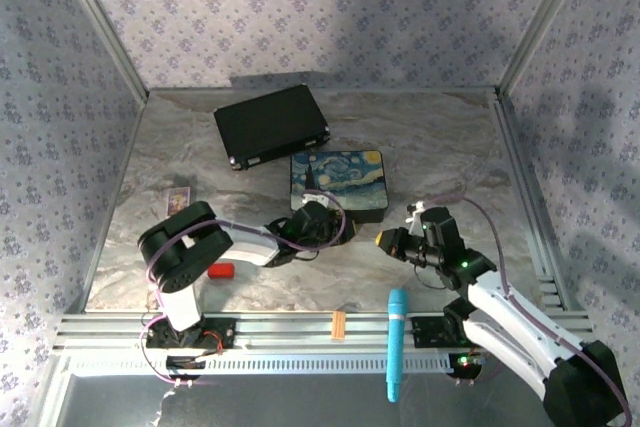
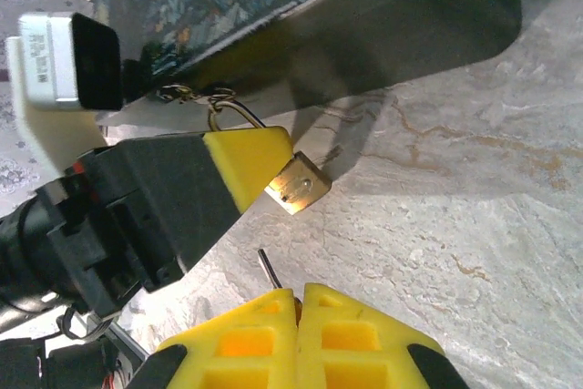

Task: Unlock the padlock with the key

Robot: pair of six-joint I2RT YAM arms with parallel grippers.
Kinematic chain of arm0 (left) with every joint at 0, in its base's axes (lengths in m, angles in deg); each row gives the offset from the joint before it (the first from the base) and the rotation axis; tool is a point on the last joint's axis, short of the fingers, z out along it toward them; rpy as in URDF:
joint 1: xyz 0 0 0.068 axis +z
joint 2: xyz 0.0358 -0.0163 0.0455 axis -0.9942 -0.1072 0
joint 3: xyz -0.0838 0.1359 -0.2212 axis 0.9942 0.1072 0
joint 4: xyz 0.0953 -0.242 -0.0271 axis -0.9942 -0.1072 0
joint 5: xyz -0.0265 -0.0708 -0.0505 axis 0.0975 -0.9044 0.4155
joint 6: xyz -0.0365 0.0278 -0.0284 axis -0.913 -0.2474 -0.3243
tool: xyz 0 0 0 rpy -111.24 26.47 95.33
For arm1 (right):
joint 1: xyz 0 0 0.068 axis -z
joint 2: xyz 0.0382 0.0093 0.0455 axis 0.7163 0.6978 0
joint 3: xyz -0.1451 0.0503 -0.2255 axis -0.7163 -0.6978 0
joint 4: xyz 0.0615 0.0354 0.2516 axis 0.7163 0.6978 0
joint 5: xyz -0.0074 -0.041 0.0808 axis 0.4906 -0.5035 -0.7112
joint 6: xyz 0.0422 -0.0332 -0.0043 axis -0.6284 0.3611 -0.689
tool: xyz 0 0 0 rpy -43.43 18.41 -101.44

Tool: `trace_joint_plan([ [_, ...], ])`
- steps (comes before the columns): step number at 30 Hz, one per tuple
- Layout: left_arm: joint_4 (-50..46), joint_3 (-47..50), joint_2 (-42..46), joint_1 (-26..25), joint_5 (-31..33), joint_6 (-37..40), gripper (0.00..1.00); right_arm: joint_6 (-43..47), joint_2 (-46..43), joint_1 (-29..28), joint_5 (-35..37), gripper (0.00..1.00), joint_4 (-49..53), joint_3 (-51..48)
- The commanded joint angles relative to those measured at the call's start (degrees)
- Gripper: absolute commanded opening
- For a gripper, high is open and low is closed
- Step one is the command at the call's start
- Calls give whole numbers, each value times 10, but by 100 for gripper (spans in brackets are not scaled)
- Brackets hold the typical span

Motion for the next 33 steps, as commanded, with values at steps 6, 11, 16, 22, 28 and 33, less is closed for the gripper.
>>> trace_joint_plan([
  [6,-71,-1,-9,-28,44,-11,35,-25,23,-4,-1,0,-51,-2],
  [11,-171,-29,-5,-51,102,-15,34,-31,57,-5,-1,0,-65,8],
  [16,-167,-22,0,-58,113,-24,33,-32,68,-6,5,0,-71,10],
  [22,-145,-29,7,-57,99,-18,23,-52,90,-7,4,0,-102,-2],
  [28,-89,-3,25,-44,73,-90,19,-130,115,-6,-14,0,-130,-9],
  [33,38,55,32,-15,46,-197,15,-213,130,-7,-26,0,-202,-42],
])
